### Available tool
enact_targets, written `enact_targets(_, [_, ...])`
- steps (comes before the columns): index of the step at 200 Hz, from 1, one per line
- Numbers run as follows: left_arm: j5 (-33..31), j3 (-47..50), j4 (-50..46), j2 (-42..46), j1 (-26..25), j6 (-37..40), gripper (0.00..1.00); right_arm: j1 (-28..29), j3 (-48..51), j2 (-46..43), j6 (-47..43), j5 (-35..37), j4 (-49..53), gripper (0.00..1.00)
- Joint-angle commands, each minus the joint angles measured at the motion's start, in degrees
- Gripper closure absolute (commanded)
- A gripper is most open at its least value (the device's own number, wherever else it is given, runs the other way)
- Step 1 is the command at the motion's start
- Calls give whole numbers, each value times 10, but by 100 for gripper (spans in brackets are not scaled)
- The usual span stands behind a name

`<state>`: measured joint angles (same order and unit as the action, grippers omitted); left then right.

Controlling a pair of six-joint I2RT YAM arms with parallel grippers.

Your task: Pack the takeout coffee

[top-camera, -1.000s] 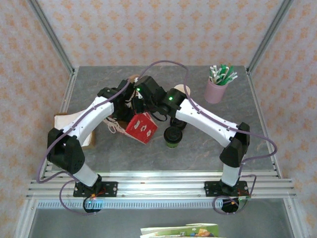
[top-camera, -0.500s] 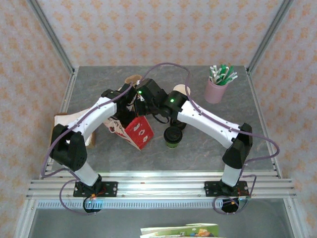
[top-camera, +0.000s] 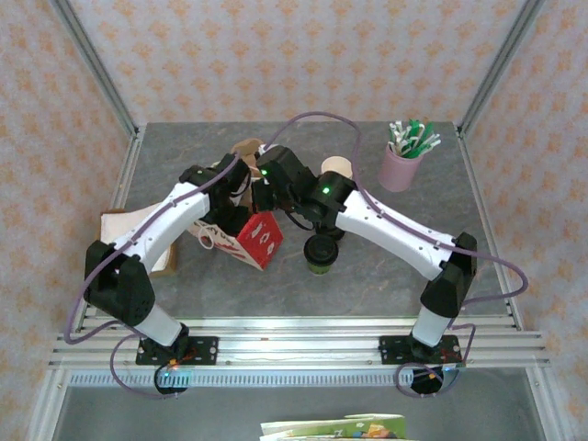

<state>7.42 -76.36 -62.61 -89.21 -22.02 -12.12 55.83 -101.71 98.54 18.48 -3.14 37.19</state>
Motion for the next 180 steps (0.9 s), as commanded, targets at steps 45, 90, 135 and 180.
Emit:
enact_targets(45, [-13, 34, -29, -14, 0, 2, 100, 2, 7, -24, 3, 28, -51, 100])
enact_targets(90, [-13, 35, -16, -36, 0, 3, 96, 3, 12, -24, 1, 30, -55, 100])
enact_targets(135, [-9, 51, -7, -42, 1, 4, 91, 3, 13, -24, -2, 33, -58, 100])
enact_targets(180, [-1, 83, 10, -43, 1, 1, 84, 3, 12, -24, -6, 33, -57, 100])
